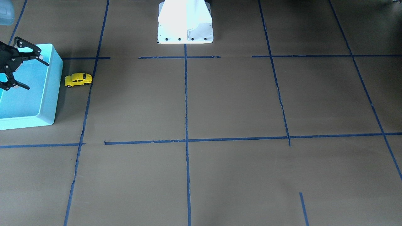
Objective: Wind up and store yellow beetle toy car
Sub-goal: 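Move the right gripper down over the yellow car beside the bin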
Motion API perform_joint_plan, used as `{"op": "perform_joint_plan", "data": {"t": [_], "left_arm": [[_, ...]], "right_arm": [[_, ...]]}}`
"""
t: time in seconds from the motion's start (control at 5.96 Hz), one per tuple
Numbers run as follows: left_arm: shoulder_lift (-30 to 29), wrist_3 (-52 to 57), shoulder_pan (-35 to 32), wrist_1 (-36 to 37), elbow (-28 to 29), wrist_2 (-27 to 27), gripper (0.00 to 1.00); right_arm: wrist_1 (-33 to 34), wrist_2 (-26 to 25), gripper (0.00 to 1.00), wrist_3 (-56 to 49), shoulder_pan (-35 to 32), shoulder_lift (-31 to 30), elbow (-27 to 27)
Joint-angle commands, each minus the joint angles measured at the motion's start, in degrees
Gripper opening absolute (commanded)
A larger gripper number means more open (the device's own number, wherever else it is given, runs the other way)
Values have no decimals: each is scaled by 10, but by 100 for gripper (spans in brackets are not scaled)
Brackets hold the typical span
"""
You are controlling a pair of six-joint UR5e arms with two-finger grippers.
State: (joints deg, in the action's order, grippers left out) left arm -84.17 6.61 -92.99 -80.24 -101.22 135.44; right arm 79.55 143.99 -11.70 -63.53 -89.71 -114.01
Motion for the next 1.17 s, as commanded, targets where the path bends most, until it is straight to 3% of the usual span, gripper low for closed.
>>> {"op": "perform_joint_plan", "data": {"t": [0.0, 0.17, 0.34, 0.84, 1.01], "left_arm": [[1, 0, 0, 0, 1, 0, 100], [1, 0, -1, 0, 2, 0, 100], [1, 0, -1, 0, 2, 0, 100], [1, 0, -2, 0, 2, 0, 100], [1, 0, -2, 0, 2, 0, 100]], "right_arm": [[2, -94, 100, -69, 78, -25, -64], [2, -181, 100, -75, 148, -59, -103], [2, -228, 100, -79, 191, -63, -110], [16, -355, 99, -182, 267, -94, -110], [24, -374, 99, -193, 279, -93, -108]]}}
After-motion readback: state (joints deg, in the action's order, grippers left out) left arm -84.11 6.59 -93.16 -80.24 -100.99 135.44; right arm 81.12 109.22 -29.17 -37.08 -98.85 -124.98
